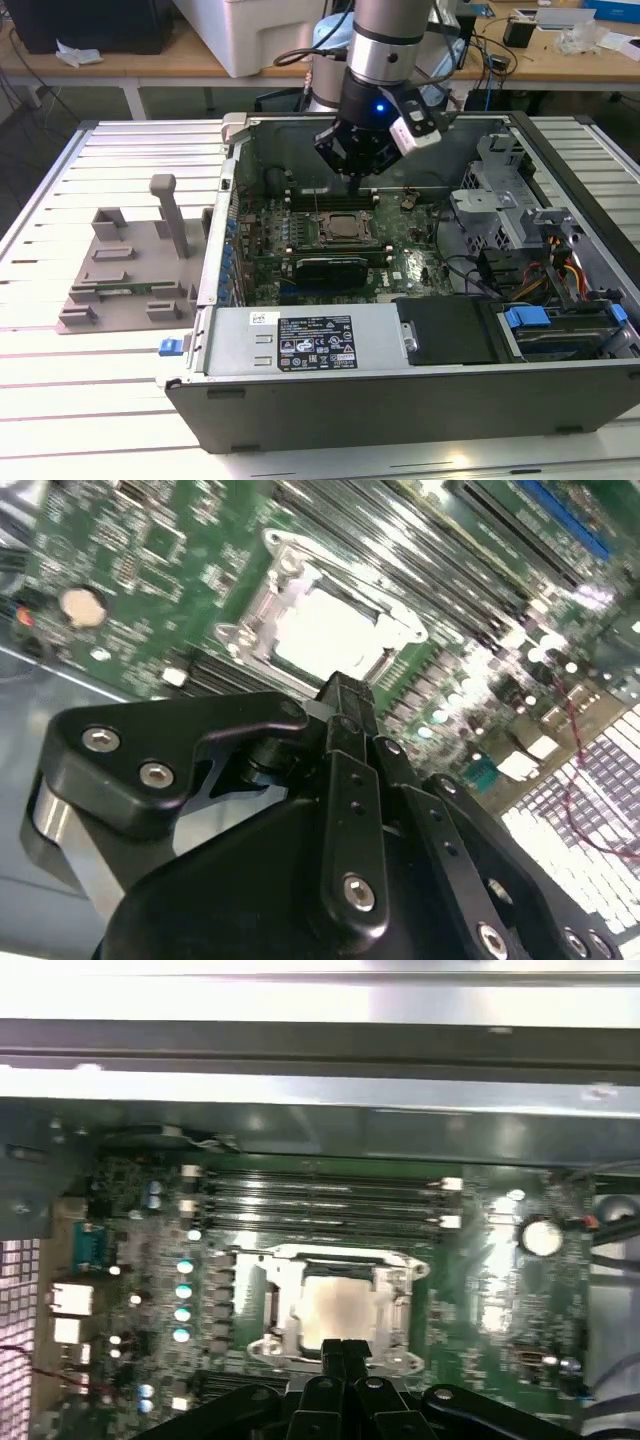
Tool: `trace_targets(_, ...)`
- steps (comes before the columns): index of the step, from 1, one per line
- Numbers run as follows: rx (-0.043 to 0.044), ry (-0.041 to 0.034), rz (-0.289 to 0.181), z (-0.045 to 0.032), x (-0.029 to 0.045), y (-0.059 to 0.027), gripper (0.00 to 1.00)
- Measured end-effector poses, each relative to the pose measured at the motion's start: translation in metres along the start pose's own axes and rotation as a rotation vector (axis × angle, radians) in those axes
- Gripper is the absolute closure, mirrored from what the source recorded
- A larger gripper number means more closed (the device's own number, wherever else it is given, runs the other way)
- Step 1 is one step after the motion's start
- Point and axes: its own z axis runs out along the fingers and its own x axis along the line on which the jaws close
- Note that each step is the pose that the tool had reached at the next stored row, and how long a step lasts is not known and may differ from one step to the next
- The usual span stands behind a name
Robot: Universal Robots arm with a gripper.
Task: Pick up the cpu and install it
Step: 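Install the first cpu locking lever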
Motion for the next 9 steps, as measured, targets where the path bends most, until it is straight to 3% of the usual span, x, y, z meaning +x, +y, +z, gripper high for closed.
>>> trace_targets(4,-0.0002,0.0,0.0,0.0031,0.0262,0.0043,0.89)
trace_targets(9,-0.0001,0.0,0.0,0.0072,0.0479,0.011,0.89)
